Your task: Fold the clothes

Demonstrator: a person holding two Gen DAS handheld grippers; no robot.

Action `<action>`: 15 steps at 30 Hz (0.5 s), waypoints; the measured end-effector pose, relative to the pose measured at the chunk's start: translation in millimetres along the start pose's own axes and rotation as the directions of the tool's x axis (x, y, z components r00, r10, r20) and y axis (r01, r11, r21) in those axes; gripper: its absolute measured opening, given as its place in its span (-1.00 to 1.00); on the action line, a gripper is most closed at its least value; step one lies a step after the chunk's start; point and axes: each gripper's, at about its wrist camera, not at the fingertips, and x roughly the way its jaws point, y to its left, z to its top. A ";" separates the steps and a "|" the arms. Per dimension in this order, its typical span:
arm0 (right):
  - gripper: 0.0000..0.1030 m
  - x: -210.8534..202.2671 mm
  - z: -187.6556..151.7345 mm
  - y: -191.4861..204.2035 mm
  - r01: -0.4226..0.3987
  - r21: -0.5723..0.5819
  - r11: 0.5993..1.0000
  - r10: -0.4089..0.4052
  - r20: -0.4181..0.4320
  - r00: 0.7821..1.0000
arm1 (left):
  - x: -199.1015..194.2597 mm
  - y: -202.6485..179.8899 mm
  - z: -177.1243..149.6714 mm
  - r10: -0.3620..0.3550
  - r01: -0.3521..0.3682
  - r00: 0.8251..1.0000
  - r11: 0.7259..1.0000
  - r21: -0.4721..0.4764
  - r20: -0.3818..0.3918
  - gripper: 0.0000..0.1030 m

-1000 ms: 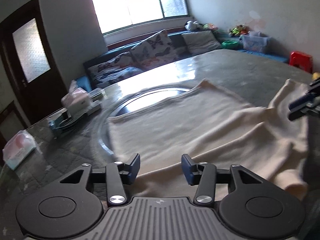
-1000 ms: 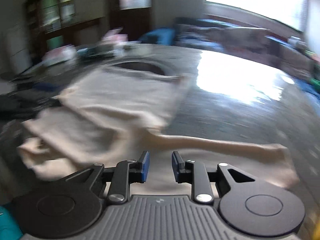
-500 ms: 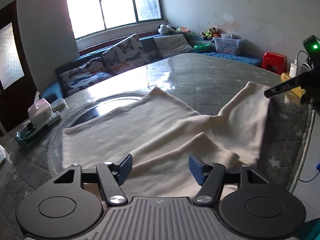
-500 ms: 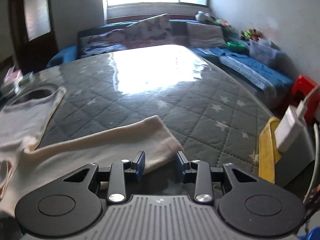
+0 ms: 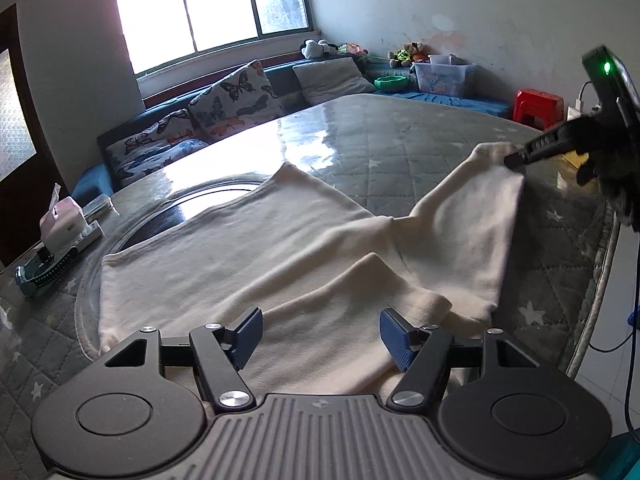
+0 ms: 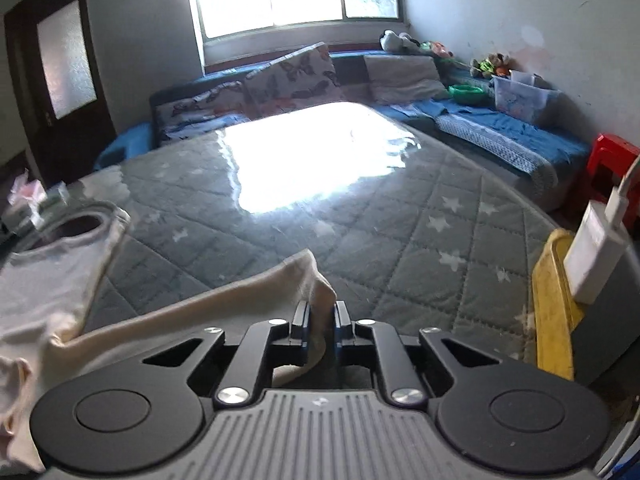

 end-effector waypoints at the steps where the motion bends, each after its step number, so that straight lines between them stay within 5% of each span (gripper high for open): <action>1: -0.87 -5.9 2.8 -0.9 -0.017 0.001 1.000 0.017 0.014 1.000 | 0.1 -0.5 -0.1 -0.003 0.003 1.000 1.000 0.000 -0.001 0.32; 15: -0.91 -78.9 44.2 26.0 -0.243 -0.066 0.968 0.250 0.143 0.957 | 6.2 -15.6 -0.3 -0.034 0.034 0.999 0.999 0.027 -0.003 0.34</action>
